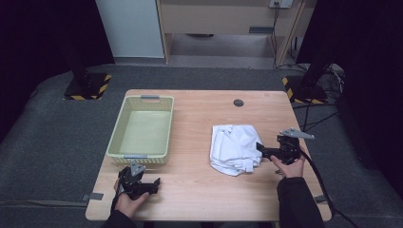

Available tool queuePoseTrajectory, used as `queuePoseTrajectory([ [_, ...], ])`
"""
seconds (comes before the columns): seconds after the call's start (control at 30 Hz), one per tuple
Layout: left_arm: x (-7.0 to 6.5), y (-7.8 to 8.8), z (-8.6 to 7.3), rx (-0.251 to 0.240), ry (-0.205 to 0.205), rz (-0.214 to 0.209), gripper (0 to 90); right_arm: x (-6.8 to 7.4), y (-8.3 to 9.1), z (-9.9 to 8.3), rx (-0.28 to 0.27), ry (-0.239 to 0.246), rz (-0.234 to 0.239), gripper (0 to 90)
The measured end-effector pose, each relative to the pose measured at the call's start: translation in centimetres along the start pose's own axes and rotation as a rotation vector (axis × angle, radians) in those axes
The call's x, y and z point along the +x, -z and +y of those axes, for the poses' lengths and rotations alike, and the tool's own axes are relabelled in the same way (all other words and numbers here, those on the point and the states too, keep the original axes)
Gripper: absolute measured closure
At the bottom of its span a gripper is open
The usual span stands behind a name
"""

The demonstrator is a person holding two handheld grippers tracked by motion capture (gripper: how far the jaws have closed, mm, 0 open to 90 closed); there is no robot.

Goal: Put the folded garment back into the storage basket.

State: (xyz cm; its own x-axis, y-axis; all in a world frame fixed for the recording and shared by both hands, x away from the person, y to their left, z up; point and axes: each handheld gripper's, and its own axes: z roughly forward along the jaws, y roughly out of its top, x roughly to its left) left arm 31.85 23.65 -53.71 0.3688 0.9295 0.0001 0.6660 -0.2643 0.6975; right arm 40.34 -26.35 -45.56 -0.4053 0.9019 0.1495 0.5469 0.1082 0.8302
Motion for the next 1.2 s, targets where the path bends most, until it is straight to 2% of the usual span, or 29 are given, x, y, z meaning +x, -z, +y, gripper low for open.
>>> queuePoseTrajectory([
  [0.37, 0.0, 0.0, 0.0, 0.000, 0.000, 0.000, 0.0, 0.4, -1.6, -0.4, 0.030, 0.004, 0.001, 1.6],
  [0.7, 0.0, 0.0, 0.0, 0.000, 0.000, 0.000, 0.0, 0.6, -3.2, -0.8, 0.033, -0.009, 0.011, 1.4],
  [0.97, 0.0, 0.0, 0.0, 0.000, 0.000, 0.000, 0.0, 0.7, -4.0, -1.1, 0.051, 0.000, -0.003, 1.4],
  [1.2, 0.0, 0.0, 0.0, 0.000, 0.000, 0.000, 0.0, 0.7, -4.9, -1.4, 0.069, -0.012, -0.007, 1.3],
])
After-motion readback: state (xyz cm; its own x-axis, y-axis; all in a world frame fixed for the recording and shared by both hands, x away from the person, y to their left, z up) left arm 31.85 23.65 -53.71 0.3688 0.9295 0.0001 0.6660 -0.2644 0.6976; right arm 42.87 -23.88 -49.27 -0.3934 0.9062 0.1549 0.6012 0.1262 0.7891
